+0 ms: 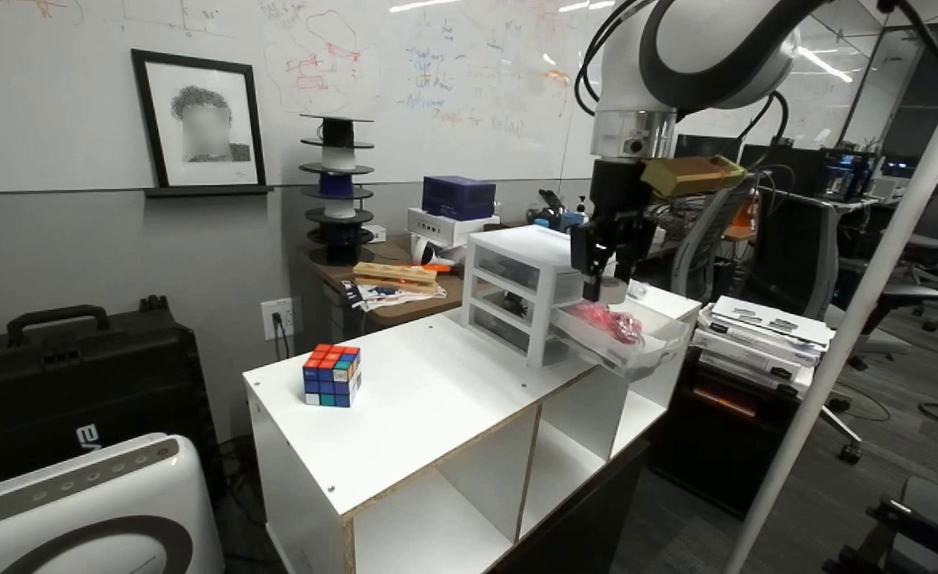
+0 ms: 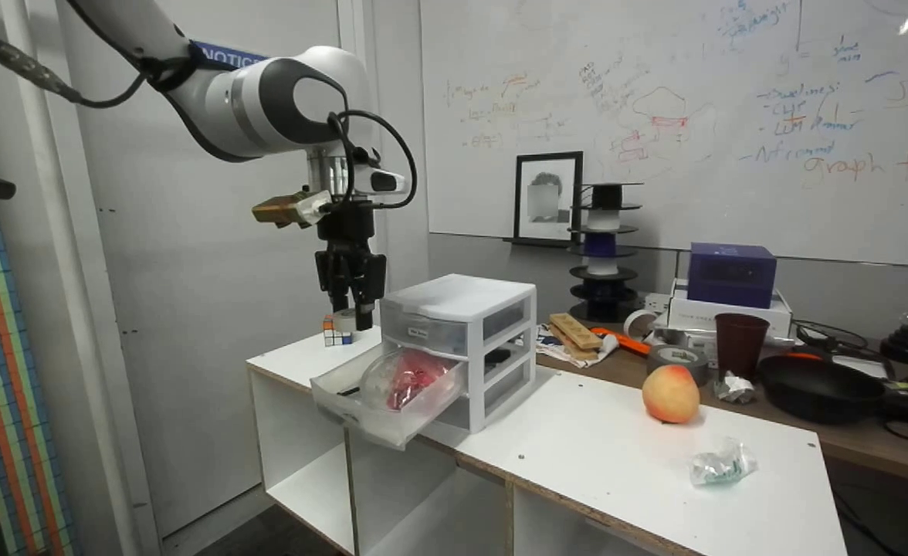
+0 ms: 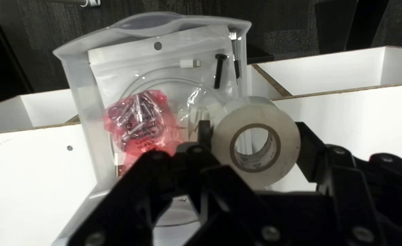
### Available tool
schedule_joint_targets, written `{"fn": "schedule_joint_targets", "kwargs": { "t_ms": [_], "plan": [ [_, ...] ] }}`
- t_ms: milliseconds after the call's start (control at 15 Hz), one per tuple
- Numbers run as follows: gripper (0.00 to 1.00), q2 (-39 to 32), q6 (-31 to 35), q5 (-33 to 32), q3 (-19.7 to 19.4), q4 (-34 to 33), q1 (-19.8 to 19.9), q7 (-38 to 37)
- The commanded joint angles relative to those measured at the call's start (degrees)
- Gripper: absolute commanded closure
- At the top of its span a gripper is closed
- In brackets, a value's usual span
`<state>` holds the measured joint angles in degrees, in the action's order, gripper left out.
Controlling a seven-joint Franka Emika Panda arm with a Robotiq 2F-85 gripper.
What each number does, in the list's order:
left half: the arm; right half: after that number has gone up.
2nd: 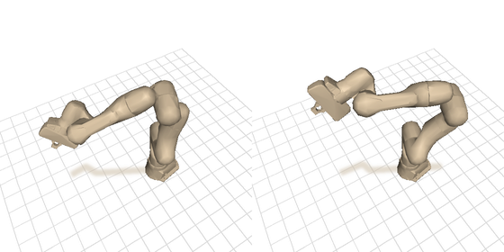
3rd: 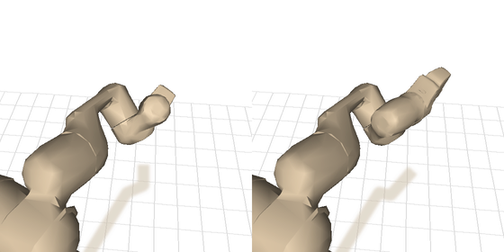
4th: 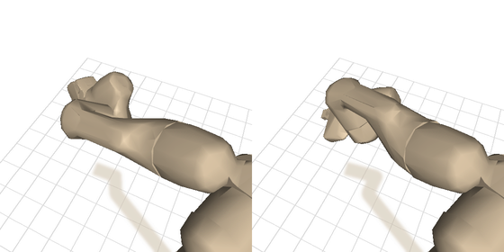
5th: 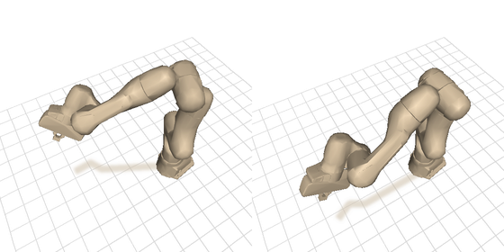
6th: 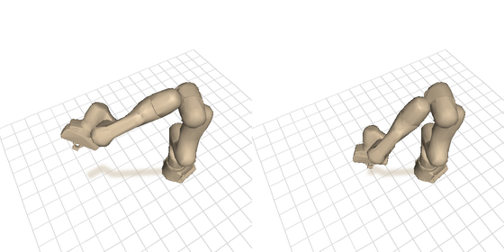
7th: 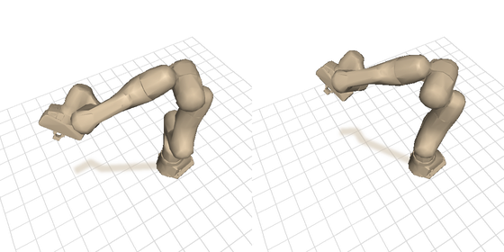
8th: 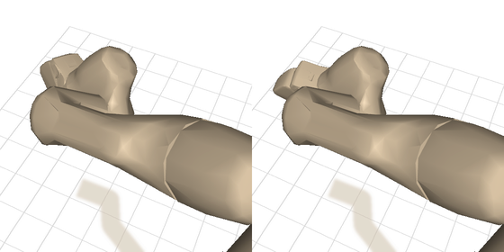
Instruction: Put the roll of tape and plastic bag on the table into the open drawer and then close the drawer
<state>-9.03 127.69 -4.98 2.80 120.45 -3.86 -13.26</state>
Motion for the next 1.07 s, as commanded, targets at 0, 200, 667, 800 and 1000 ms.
{"fn": "schedule_joint_targets", "kwargs": {
  "t_ms": [0, 200, 667, 800, 1000],
  "plan": [
    [0.41, -0.5, -0.1, 0.1, -0.3, -0.6, -0.3, 0.0],
    [0.41, -0.5, -0.1, 0.1, -0.7, -1.2, 0.3, 0.1],
    [0.66, 0.5, -0.6, -0.5, -1.5, 0.6, 0.6, -0.9],
    [0.66, 0.2, 1.2, -1.8, -2.7, 2.5, 1.2, -0.9],
    [0.66, -0.1, 2.3, -2.8, -4.0, 4.4, 1.8, -0.6]
  ]
}}
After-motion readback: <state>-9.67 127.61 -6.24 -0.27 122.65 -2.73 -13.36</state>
